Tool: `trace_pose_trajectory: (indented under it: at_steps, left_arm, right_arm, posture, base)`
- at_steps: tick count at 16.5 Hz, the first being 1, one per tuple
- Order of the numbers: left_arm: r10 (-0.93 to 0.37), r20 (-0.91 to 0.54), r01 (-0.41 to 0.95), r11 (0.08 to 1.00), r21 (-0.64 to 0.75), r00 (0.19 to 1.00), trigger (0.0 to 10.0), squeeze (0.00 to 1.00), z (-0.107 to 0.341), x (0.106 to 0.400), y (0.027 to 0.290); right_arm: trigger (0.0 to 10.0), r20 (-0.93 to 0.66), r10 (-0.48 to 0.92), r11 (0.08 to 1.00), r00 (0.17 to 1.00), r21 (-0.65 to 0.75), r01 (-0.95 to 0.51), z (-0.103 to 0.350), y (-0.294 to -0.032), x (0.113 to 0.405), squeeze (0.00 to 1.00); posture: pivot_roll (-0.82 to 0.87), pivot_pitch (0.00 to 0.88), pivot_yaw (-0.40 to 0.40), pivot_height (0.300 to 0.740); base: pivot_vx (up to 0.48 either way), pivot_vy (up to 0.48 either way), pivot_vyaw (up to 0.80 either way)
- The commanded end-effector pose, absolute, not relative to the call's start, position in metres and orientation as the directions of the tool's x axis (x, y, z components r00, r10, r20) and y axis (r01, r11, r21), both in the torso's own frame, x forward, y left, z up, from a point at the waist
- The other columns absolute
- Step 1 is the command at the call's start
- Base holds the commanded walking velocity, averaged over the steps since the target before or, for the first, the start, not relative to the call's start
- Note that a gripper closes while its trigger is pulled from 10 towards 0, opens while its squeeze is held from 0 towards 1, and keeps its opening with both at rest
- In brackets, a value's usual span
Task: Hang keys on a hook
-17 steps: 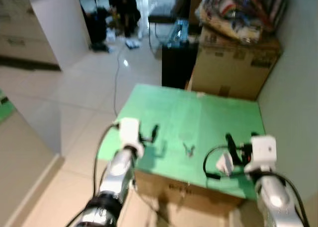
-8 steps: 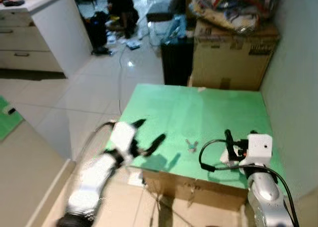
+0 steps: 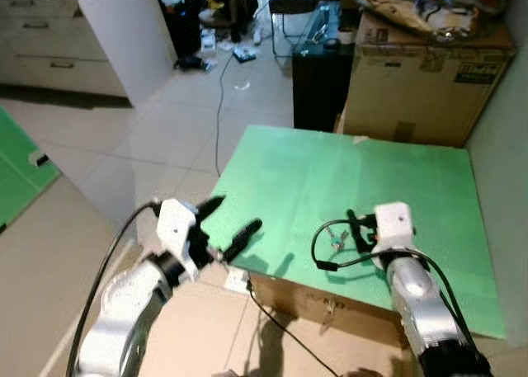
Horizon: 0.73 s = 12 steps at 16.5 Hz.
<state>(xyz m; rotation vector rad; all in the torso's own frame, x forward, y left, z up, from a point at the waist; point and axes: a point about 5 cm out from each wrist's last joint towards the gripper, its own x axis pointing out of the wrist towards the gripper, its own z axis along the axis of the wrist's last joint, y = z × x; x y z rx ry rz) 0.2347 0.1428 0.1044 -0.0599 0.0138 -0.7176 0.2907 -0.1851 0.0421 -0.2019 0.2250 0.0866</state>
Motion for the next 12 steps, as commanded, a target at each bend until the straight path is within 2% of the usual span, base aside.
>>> trace_pose_trajectory:
  at_steps: [1,2,4,7,9,12]
  left_arm:
    - [-0.674,-0.018,0.672,0.739,-0.046,0.739,10.0,0.0,0.105,0.23,0.144]
    - [-0.699,-0.038,0.698,0.715,-0.032,0.714,10.0,0.0,0.107,0.227,0.144]
    - [-0.791,-0.094,0.796,0.6,0.072,0.605,10.0,0.0,0.114,0.223,0.142]
    - [-0.781,-0.102,0.786,0.6,0.151,0.616,10.0,0.0,0.144,0.238,0.162]
    - [-0.778,-0.089,0.781,0.607,0.145,0.622,10.0,0.0,0.158,0.236,0.165]
    - [-0.787,-0.115,0.795,0.598,0.105,0.607,10.0,0.0,0.155,0.226,0.166]
  right_arm:
    - [10.0,-0.242,0.088,0.975,0.966,-0.177,-0.133,0.04,-0.182,0.294,0.0]
    - [10.0,-0.255,0.089,0.982,0.963,-0.139,-0.127,0.037,-0.181,0.295,0.0]
    - [10.0,-0.278,0.08,0.99,0.957,-0.088,-0.108,0.031,-0.175,0.295,0.0]
    - [10.0,-0.288,0.113,0.991,0.951,-0.042,-0.13,0.022,-0.16,0.294,0.0]
    - [10.0,-0.291,0.125,0.99,0.948,-0.024,-0.138,0.022,-0.154,0.298,0.0]
    - [10.0,-0.299,0.07,0.993,0.952,-0.074,-0.096,0.018,-0.152,0.296,0.0]
  posture:
    - [0.04,0.124,0.106,0.74]
    - [0.06,0.138,0.099,0.74]
    - [0.09,0.162,0.104,0.74]
    - [0.13,0.192,0.143,0.74]
    - [0.16,0.205,0.157,0.74]
    - [0.17,0.213,0.17,0.74]
  base:
    - [0.0,0.0,0.0]
    - [0.0,0.0,0.0]
    - [0.0,0.0,0.0]
    - [0.0,0.0,0.0]
    - [0.0,0.0,0.0]
    - [0.0,0.0,0.0]
